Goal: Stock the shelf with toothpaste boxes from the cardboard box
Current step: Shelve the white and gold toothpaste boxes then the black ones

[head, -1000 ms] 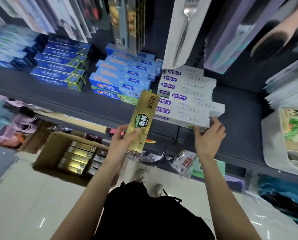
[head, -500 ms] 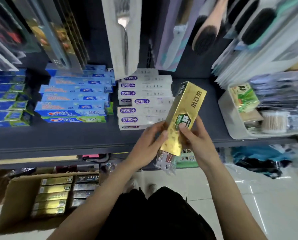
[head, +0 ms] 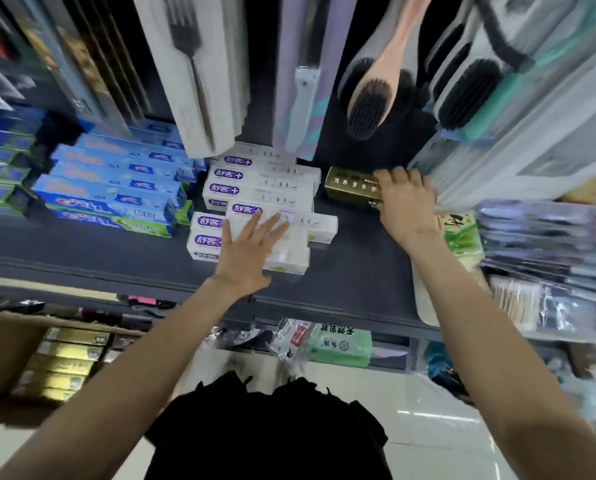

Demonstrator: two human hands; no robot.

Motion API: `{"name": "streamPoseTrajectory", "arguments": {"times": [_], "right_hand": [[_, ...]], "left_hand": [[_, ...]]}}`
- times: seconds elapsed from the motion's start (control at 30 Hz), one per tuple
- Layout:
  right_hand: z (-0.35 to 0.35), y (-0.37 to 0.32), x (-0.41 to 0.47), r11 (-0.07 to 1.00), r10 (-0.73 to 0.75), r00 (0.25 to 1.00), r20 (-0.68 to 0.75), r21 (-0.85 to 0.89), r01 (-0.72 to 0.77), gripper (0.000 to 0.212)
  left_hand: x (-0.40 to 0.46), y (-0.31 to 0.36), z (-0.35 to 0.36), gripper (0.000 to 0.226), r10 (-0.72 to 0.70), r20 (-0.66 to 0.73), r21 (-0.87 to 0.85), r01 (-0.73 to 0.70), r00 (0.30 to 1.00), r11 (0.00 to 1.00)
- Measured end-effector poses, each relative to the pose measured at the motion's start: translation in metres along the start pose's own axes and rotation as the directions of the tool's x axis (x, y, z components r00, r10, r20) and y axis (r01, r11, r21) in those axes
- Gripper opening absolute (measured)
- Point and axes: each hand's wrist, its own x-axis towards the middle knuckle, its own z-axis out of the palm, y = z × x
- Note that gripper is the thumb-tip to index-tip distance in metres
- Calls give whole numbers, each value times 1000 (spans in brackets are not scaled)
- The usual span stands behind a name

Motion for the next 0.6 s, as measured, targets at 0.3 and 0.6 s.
{"name": "streamPoseTrajectory", "arguments": {"times": [0.3, 0.6], "right_hand": [[62, 1, 41, 989, -26, 999, -22, 143, 29, 45], [77, -23, 38, 969, -114, 985, 130, 234, 81, 74]], "left_hand": [[-2, 3, -1, 89, -108, -35, 17, 109, 993, 994], [-6, 20, 5, 87, -185, -40, -9, 185, 982, 983]]}}
